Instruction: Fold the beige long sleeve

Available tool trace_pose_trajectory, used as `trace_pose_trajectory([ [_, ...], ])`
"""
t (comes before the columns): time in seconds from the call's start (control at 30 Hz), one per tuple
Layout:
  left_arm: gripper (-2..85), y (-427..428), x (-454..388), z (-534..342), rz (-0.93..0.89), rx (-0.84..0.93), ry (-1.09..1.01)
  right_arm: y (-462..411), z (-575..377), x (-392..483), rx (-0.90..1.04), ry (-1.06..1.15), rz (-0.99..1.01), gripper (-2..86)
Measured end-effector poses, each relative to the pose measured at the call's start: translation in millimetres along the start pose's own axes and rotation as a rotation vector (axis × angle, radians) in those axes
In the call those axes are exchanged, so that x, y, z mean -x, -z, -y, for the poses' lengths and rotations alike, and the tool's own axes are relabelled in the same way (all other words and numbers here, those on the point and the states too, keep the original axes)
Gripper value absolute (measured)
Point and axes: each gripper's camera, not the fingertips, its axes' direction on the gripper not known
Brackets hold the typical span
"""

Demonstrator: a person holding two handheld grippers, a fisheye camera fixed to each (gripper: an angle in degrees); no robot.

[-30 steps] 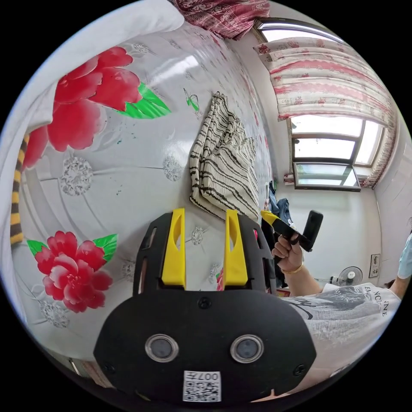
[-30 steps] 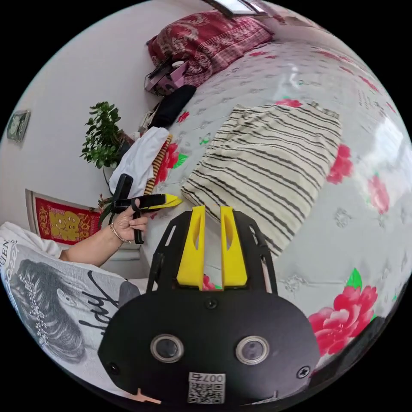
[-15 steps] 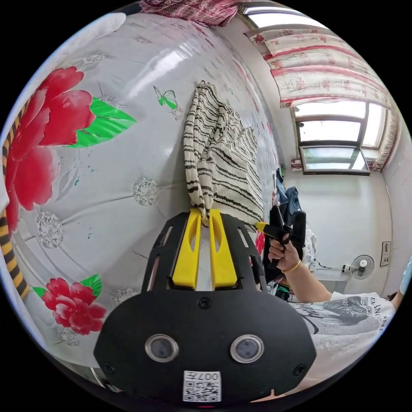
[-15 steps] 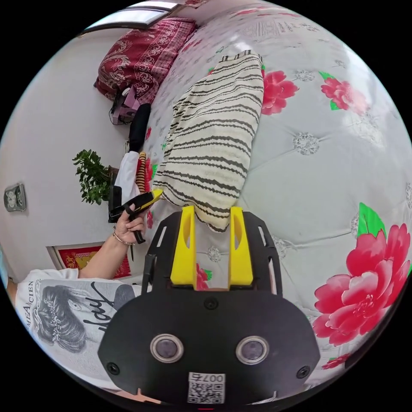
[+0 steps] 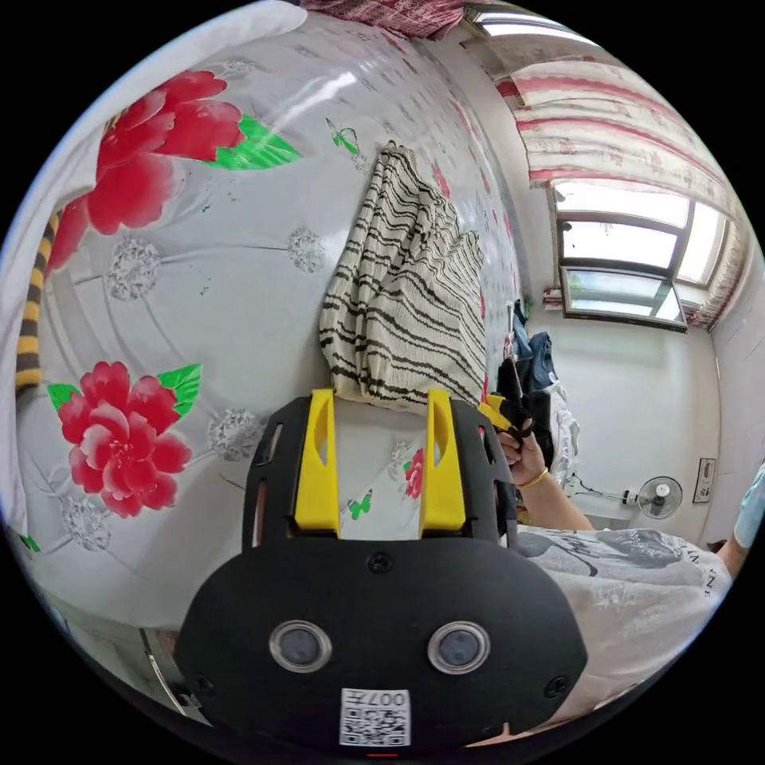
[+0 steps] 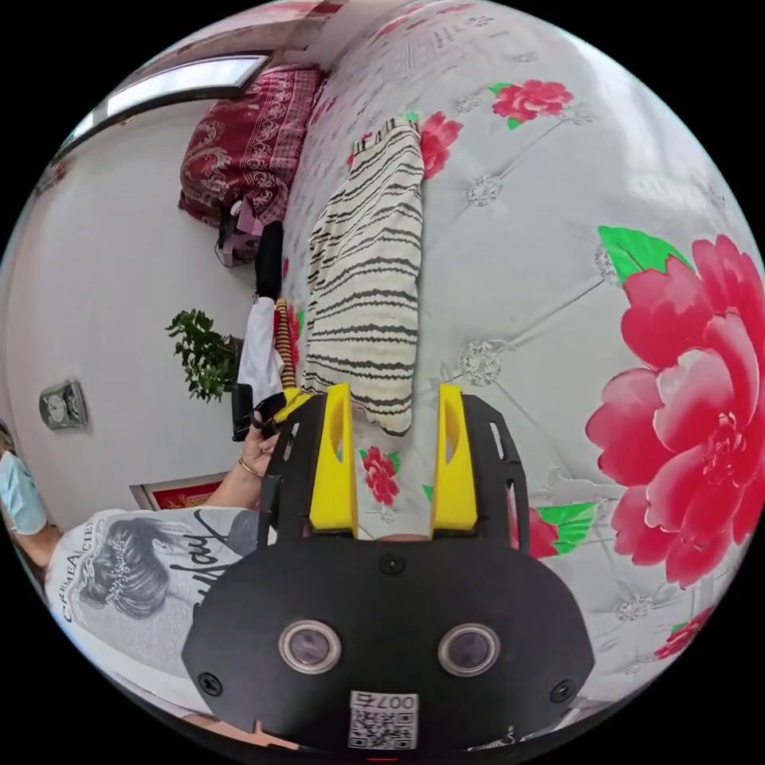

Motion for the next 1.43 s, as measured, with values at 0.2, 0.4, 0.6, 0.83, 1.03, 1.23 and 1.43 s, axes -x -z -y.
trace_pose_trajectory([
  [0.2, 3.7, -9.3, -39.1, 22.7, -0.026, -0.013, -0.08, -18.2, 50.2, 29.4, 0.104, 0.026, 0.034, 8.3],
  [0.4, 1.9, 66.4, -111.7, 86.0, -0.062, -0.107, -0.271, 16.9, 118.2, 150.8, -0.019, 0.195, 0.153, 5.6],
  [0.6, 1.6, 218.0, -169.0, 104.7, -0.059, -0.321, -0.409, -0.4, 143.7, 309.3, -0.14, 0.453, 0.317, 4.7],
  [0.83, 2.2, 331.3, -117.2, -42.3, 0.285, -0.453, -0.326, -155.2, 105.5, 385.3, 0.07, 0.551, 0.342, 4.7],
  [1.03, 3.9, 297.0, -0.4, -166.2, 0.524, -0.413, 0.151, -307.3, 49.1, 333.6, 0.456, 0.542, 0.002, 5.3],
  [1.23, 4.4, 245.6, -46.7, -261.8, 0.786, -0.656, 0.157, -260.4, -4.7, 247.2, 0.47, 0.597, -0.418, 6.0],
  [1.43, 5.9, 163.7, -130.1, -227.6, 0.852, -0.533, -0.257, -183.0, -71.6, 172.8, 0.441, 0.508, -0.959, 5.6],
])
